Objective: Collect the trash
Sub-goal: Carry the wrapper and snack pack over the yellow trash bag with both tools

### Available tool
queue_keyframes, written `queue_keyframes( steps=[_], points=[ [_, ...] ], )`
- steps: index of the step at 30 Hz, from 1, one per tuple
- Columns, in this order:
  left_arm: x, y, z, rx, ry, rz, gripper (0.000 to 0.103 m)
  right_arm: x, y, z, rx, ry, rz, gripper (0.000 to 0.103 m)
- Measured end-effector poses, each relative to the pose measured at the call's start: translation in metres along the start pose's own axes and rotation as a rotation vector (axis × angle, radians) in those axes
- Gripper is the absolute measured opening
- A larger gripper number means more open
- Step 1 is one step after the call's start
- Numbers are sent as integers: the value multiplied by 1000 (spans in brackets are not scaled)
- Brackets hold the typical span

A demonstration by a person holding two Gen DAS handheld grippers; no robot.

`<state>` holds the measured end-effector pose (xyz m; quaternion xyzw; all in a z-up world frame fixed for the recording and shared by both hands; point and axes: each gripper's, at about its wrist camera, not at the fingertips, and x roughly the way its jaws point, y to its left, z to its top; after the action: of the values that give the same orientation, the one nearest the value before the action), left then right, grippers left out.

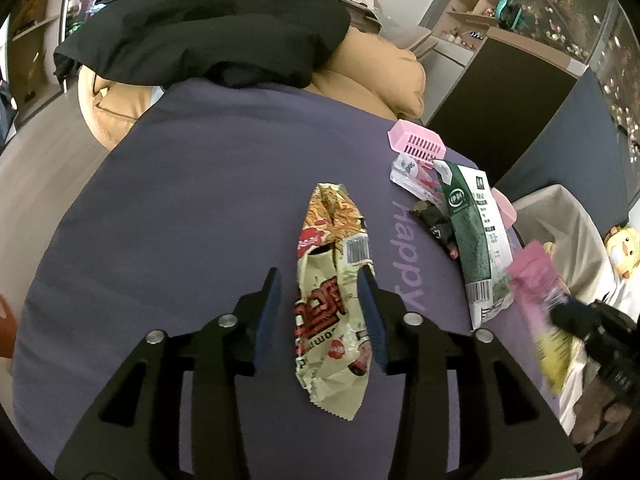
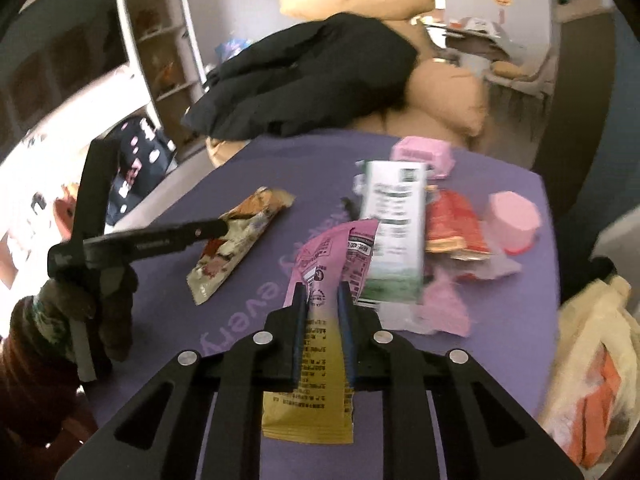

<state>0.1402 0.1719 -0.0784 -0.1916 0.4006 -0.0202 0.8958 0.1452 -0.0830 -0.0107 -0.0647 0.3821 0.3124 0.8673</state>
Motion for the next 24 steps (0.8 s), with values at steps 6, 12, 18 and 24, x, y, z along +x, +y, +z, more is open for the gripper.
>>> queue_keyframes(
  steps=[6,12,18,24],
  points=[
    [9,-3,3,15,-5,29,40,-16,-35,-9,84,-26,-61,16],
    [26,-2,11,6,15,66,40,-23,-55,-17,136,-41,-79,16],
    [23,-14,15,47,10,63,17,-30,-63,-23,156,-64,-78,16],
    [-11,-51,23,114,-67,8,16,-46,-73,-23,169,-112,-86,16]
  ],
)
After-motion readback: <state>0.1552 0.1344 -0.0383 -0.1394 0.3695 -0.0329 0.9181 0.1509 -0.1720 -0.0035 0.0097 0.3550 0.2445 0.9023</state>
